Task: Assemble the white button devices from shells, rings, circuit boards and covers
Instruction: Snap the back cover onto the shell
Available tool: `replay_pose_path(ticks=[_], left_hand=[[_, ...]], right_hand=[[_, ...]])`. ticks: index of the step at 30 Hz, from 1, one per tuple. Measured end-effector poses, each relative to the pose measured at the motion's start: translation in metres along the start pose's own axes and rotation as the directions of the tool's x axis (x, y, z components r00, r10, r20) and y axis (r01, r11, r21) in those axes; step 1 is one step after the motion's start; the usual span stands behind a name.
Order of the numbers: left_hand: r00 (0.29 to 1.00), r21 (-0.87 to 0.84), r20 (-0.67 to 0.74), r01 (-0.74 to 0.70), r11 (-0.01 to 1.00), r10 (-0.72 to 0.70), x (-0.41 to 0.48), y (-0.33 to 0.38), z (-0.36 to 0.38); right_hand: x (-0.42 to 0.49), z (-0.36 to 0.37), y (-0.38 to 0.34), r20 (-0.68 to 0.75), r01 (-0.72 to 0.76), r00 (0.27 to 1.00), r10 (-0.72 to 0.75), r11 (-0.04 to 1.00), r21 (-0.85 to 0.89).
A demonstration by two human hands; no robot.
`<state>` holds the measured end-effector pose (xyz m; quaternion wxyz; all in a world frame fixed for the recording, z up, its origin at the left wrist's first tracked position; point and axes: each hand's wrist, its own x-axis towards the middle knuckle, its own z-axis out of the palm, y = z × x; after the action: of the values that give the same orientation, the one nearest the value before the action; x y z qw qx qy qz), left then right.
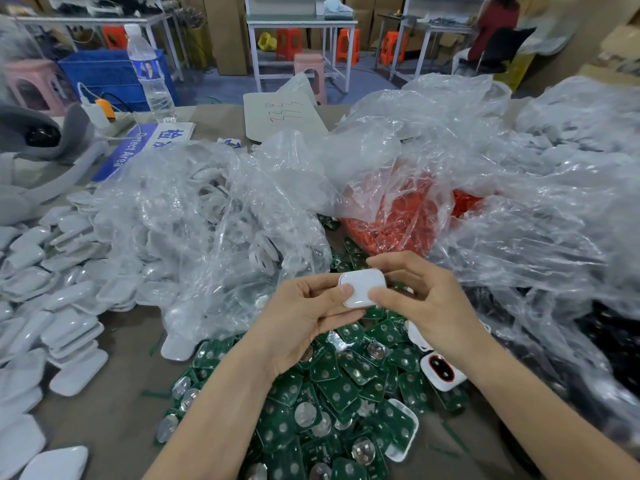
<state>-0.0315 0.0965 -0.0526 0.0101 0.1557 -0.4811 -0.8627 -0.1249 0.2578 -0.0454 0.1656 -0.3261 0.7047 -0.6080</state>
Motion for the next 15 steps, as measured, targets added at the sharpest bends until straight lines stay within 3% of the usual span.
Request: replay_pose_path(ticks=[4,9,15], left_hand=[[0.995,0.13,-0.041,-0.085,0.988,0.091,0.0,-0.004,0.003],[0.975,0.31,-0.071,-0.18,0.934,0.212,-0.001,-0.007,0.007],[0.962,0.341,-0.086,-0.215,0.915,0.258,0.0,-0.007,0.009]], right_hand=[[0.0,0.002,0.004,-0.032,-0.106,0.993,0.111,0.984,0.141],[0.0,0.007,0.007,-0.105,-0.135,0.981,0.163,0.963,0.232],[0.0,0.011,0.006,-0.134,-0.132,0.976,0.17,0.959,0.252]])
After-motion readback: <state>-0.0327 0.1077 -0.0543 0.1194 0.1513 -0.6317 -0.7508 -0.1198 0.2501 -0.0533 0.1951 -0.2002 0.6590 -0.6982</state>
